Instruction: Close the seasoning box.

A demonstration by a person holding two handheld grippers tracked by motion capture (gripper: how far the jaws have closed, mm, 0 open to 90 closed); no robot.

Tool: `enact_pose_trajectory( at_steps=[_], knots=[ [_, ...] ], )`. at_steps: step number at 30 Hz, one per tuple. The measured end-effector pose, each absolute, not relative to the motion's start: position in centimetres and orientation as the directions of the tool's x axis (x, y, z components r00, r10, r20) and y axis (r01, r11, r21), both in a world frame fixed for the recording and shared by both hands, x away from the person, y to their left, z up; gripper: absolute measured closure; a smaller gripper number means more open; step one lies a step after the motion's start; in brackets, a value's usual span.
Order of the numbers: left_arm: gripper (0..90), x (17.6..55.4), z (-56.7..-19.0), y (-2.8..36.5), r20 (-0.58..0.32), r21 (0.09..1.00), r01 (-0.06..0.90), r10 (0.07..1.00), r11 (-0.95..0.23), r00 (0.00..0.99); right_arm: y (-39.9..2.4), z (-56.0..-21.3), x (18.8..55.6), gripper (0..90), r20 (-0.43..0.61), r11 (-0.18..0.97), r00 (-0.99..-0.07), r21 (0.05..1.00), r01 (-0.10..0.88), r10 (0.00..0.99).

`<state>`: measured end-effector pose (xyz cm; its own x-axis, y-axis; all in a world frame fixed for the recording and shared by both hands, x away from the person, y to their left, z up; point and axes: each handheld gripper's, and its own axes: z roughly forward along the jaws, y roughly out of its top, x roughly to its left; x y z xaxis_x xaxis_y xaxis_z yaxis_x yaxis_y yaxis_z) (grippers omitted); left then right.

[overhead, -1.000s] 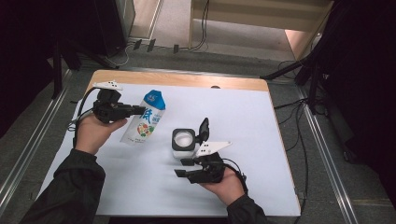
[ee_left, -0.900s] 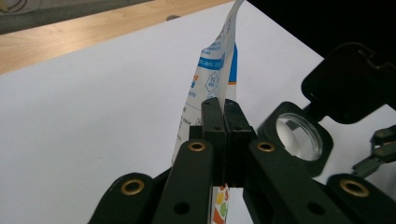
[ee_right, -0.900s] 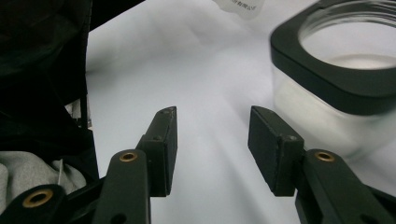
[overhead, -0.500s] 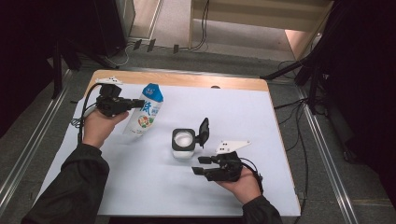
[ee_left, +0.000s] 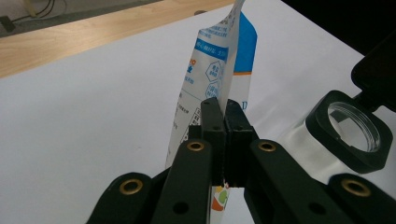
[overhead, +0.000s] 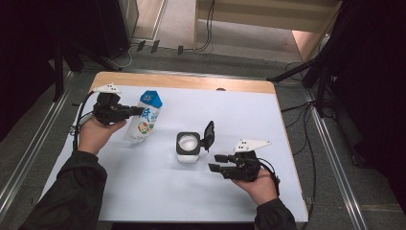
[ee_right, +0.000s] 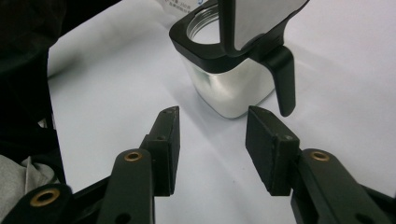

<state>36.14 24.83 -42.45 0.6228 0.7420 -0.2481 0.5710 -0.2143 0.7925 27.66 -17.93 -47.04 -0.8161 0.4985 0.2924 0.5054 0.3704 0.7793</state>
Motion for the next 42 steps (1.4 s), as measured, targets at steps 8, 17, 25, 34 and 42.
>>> enact_pose_trajectory(
  at_steps=[8,17,25,34,42],
  knots=[
    [89.3,34.5,-42.9,26.5,-0.246,0.789,0.575,0.746,-0.217,0.619,-19.2,-46.6,28.2,57.1,0.311,0.331,-0.790,0.782,0.528,0.528],
    [87.6,32.6,-43.8,27.5,-0.249,0.793,0.574,0.750,-0.206,0.613,-20.1,-46.6,29.2,57.1,0.313,0.314,-0.764,0.774,0.550,0.564],
    [83.5,31.7,-44.4,27.9,-0.252,0.788,0.580,0.753,-0.205,0.608,-20.0,-47.1,30.1,57.8,0.315,0.311,-0.736,0.756,0.576,0.599],
    [73.3,31.5,-44.8,28.1,-0.265,0.785,0.586,0.745,-0.202,0.612,-20.1,-46.8,30.6,60.6,0.325,0.282,-0.721,0.763,0.582,0.612],
    [65.2,31.3,-45.4,28.2,-0.267,0.780,0.588,0.738,-0.212,0.620,-20.5,-46.5,31.2,69.6,0.329,0.241,-0.705,0.779,0.579,0.628]
  ],
)
